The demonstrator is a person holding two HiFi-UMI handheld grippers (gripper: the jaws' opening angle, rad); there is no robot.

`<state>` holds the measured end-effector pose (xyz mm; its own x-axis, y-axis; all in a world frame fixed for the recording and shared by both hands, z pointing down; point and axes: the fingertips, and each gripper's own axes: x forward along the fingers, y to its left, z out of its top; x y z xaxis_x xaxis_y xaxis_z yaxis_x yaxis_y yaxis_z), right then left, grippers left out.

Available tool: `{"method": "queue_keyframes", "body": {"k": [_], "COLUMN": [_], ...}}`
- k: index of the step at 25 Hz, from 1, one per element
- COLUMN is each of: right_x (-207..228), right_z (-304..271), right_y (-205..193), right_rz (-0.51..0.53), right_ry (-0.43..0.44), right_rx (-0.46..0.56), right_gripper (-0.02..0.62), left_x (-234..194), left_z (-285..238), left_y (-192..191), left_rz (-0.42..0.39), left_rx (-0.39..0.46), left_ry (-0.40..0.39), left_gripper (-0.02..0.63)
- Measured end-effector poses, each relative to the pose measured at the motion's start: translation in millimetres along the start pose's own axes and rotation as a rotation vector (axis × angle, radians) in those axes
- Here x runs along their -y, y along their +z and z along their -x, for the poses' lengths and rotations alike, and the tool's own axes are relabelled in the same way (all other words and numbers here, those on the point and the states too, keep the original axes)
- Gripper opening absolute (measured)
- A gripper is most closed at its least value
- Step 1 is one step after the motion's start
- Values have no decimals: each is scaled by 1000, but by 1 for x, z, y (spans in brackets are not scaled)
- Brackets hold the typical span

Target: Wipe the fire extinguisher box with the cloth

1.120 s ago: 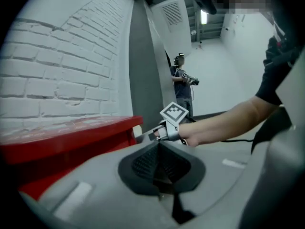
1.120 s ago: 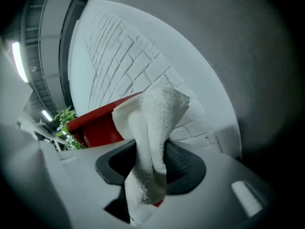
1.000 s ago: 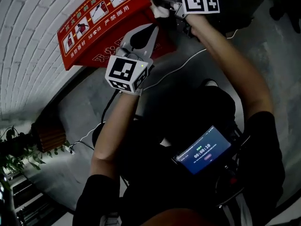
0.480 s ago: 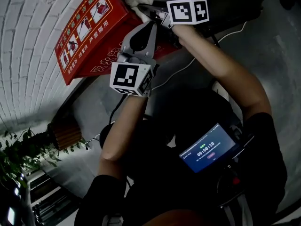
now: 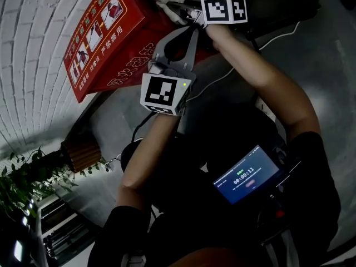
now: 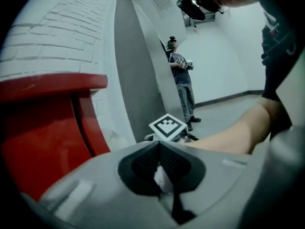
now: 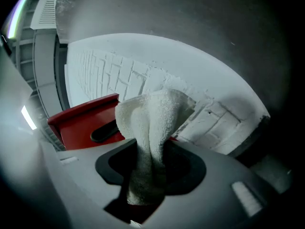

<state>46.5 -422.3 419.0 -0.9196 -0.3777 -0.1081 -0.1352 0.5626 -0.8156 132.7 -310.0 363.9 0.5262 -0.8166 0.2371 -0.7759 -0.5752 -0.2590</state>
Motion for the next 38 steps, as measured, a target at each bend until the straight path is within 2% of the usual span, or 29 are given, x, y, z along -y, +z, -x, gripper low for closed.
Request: {"method": "queue_keyframes", "body": {"k": [7,11,19,24,31,38], "right_x": [56,87,148,188,240,270], "right_z": [11,16,21,32,55,72], "right_y": [-41,-60,-101,-134,-184,-216], "right_rz": [-66,-109,-201,-245,-312,-342], "right_ry": [-55,-87,-132,-198,-303,-399], "right_rx": [-39,-44,-50,-59,-79,-123], "right_gripper": [163,164,164,164,164,164], "left_x": [16,20,46,52,51,46], "left_z": [-15,-19,-34,-35,-37,-36], "left_y": [-30,-57,-103,-127,-143,-149], "left_rz": [23,43,69,74,82,90], "left_rx": [-45,-105,-193,-226,-248,-260], "left_ry": [-37,-44,-120,-134,-139,-129], "left_gripper": [3,3,3,3,3,3]}}
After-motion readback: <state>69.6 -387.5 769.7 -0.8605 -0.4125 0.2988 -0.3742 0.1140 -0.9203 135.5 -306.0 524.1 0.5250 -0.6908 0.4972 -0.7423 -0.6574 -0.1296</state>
